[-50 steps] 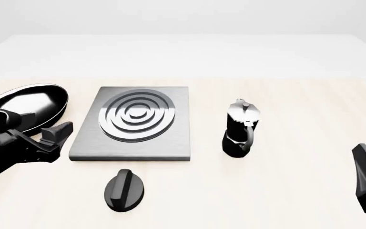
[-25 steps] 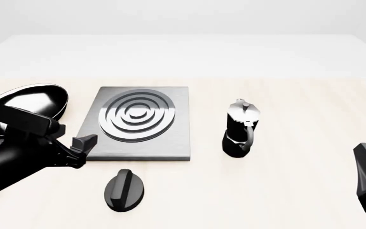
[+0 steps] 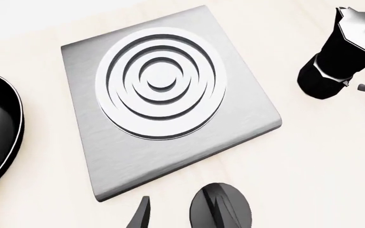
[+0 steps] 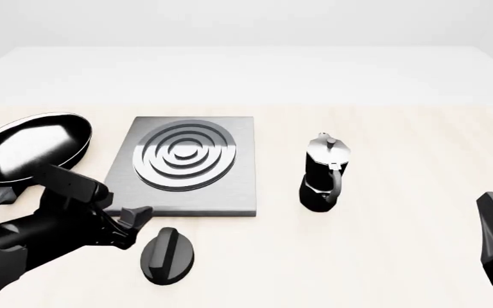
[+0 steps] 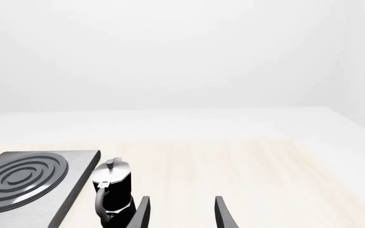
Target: Turn on the stove.
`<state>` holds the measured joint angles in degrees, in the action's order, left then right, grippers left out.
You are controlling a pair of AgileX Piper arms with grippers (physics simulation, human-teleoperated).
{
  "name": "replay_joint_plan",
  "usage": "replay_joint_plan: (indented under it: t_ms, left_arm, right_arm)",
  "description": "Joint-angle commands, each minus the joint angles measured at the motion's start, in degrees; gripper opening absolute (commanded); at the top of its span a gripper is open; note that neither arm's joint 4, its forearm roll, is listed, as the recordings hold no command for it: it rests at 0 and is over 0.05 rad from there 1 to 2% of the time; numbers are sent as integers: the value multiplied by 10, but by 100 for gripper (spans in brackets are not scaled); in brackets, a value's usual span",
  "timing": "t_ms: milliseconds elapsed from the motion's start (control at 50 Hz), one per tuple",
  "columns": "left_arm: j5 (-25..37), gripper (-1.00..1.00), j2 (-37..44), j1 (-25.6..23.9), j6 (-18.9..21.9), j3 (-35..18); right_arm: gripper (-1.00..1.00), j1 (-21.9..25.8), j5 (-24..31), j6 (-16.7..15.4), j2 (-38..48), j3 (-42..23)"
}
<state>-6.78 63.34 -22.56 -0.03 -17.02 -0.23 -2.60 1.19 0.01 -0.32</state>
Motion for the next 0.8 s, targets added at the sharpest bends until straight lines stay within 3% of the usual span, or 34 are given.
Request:
replay_joint_plan:
  t_ms: [20,420,800]
  left_arm:
    - [3,100,16,-30,-25,4]
    - [11,100,32,-69,-71,-5]
    - [-51,100,100,-79,-106,3]
  right_arm:
    - [100,0,0,0,0,0]
    - [100,1,-1,1,0,0]
    - [100,5,7,8,0,1]
